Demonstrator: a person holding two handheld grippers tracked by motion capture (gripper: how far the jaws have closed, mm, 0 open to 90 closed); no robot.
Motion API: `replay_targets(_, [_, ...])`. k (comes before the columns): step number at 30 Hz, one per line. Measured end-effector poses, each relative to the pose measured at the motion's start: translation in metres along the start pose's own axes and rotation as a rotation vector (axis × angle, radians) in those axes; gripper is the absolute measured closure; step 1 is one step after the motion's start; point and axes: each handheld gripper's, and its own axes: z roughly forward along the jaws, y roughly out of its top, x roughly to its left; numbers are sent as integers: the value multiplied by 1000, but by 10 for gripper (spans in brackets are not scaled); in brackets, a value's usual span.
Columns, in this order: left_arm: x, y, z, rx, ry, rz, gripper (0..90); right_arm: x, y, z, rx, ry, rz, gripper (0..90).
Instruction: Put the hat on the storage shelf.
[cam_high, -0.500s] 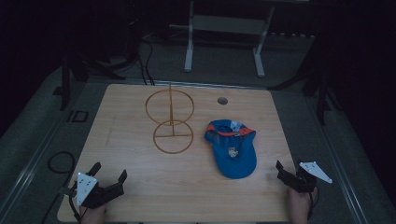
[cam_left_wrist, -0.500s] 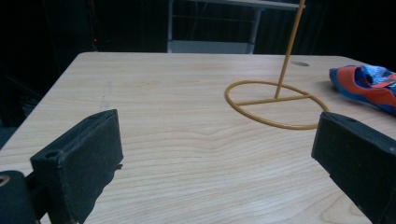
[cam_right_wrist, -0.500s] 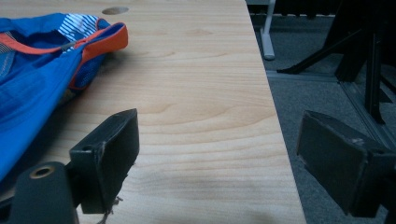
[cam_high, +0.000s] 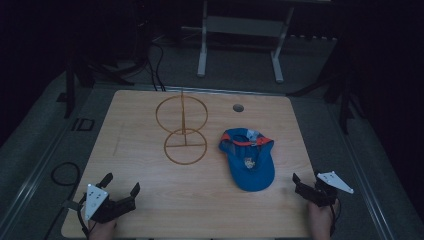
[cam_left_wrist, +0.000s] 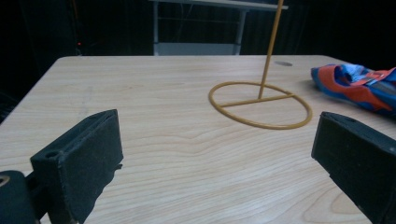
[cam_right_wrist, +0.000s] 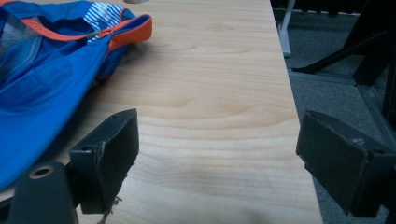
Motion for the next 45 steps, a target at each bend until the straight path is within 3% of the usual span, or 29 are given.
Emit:
replay_targets(4, [-2,-1,1,-4,-37,-15,22,-1,12,1,38,42,30,130])
replay_targets(5, [-3,-1,1,-7,-52,-14,22,2,23,3,78,30,0,129])
replay_targets(8, [-4,-1,1,4,-63,-16,22,3,30,4,81,47,-8,129])
replay_targets(9, [-5,-1,2,11,-60,-6,22,4,39,6,82,88,21,124])
replay_targets(12, [-6,-1,2,27,-60,9,22,8,49,8,79,117,20,115])
replay_targets(15, [-6,-1,3,20,-71,5,22,18,62,14,85,108,-17,113])
replay_targets(23, [-8,0,3,36,-79,12,22,41,89,30,59,230,-97,124])
replay_targets(26, [-8,0,2,35,-79,10,22,48,98,37,47,232,-140,123])
replay_targets(33, [-9,1,2,33,-87,10,22,59,117,51,30,268,-152,127])
replay_targets(34, [-9,1,2,35,-85,13,22,64,121,58,3,296,-189,126])
replay_targets(35, [-9,1,2,36,-86,15,22,66,121,61,-1,287,-202,123])
replay_targets(36, [-9,1,2,37,-88,15,22,68,123,64,8,306,-200,122])
replay_targets(39, [-9,1,2,38,-91,13,22,72,125,73,25,302,-202,123])
replay_targets(40, [-10,1,2,44,-94,16,22,75,128,81,44,326,-193,123])
replay_targets(45, [-10,1,2,40,-100,16,22,82,133,99,83,321,-203,130])
